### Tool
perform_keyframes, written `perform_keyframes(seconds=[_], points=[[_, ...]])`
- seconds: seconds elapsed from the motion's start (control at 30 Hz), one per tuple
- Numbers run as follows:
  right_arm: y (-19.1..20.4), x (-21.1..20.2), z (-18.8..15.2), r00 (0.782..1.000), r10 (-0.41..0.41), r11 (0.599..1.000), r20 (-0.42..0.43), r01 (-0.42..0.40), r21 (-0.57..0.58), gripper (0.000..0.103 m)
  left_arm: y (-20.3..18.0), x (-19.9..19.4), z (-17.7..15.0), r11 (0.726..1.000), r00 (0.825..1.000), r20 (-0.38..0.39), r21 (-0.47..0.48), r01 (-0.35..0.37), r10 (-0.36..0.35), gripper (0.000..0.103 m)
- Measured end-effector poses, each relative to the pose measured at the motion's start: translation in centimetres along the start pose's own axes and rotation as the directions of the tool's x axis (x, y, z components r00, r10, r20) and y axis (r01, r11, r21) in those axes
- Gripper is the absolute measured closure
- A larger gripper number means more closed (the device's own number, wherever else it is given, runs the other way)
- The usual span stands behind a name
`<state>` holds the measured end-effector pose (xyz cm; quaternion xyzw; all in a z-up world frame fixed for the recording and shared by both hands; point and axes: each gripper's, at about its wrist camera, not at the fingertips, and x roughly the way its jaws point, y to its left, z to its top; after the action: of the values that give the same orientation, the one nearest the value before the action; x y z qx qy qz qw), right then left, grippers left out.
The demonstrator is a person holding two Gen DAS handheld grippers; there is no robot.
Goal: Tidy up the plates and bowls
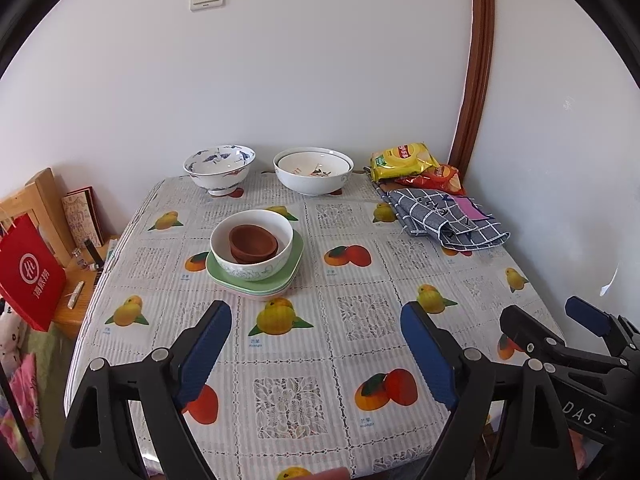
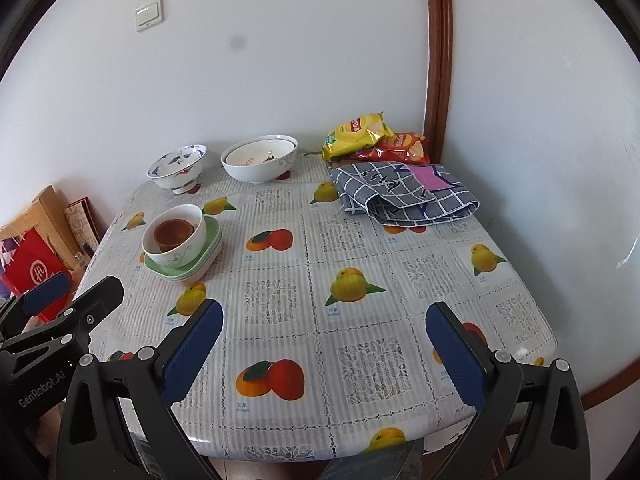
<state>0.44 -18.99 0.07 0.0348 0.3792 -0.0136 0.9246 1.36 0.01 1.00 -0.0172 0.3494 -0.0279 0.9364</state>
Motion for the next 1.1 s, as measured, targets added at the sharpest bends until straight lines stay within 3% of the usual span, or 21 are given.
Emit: perform_keyframes(seconds=[1.1], points=[[-1.2,-1.6,-0.9,0.999,-0.01,1.0,0.03,0.009,0.015,0.003,-0.6,-0.6,-0.7,1.0,1.0,-0.001,0.018,-0.014,0.014,0.015]])
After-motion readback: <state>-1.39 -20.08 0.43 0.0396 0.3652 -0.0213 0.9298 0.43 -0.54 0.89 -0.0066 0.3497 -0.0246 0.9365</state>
